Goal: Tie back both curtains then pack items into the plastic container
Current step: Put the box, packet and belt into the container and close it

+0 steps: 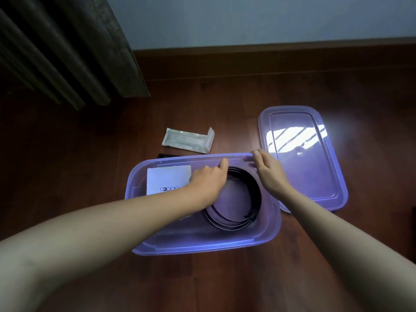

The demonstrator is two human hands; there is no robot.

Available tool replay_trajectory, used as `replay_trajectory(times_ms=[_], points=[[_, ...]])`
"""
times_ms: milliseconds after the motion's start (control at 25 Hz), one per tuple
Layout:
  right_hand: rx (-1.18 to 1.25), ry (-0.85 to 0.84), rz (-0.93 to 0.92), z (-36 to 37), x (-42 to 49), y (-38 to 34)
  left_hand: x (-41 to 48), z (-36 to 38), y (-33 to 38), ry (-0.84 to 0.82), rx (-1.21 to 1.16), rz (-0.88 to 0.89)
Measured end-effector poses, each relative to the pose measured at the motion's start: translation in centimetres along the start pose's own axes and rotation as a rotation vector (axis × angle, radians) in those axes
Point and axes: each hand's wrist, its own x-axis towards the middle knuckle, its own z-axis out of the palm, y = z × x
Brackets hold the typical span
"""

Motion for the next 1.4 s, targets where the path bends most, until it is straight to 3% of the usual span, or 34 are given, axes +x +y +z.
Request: replay_trajectory(times_ms=[400,480,600,640,680,800,880,960,1040,1120,1200,1320,1400], points=[[-0.139,-0.051,-0.055,0.0,0.4,0.8,0.7,-0.9,-1.4,-0.056,-0.185,0.059],[-0.153,-0.047,-0.058,0.1,0.4,0.9,0.8,-2.6,-1.9,0.114,-0.342,0.021],[-0.148,-0.042,-0.065,0.0,0.4,0.9,2.8,-5.4,-4.9,0.622,-0.607,-0.123],[-0.147,-0.042,-0.066,0.0,0.4,0.9,3.9,-5.8,-6.5,0.668,-0.626,-0.155],[-0.151,-0.042,-0.067,0.0,0.4,0.9,5.1,-5.7,-8.2,0.615,-0.604,-0.169],[-0.144,-0.037,-0.065,0.0,0.5,1.1,7.8,-3.4,-11.9,0.172,-0.412,-0.123],[-0.139,-0.037,-0.069,0.1,0.5,1.2,8.5,-1.8,-12.9,0.002,-0.287,-0.057],[-0.142,-0.037,-0.073,0.0,0.5,1.2,9.0,-0.9,-13.1,-0.019,-0.149,-0.039],[-0.134,-0.050,-0.071,0.0,0.5,1.1,9.2,-0.8,-12.9,0.082,-0.045,-0.054],[-0.148,-0.055,-0.075,0.0,0.4,1.0,9.2,-1.3,-12.6,0.218,-0.100,-0.042],[-0.092,-0.031,-0.043,0.0,0.2,0.7,8.6,-2.0,-12.6,0.346,-0.242,0.044],[0.199,-0.062,0.069,-0.2,-0.1,0.0,6.7,-3.6,-12.4,0.570,-0.355,0.352],[0.281,-0.067,0.103,-0.3,-0.1,-0.2,4.6,-4.1,-11.6,0.623,-0.435,0.560]])
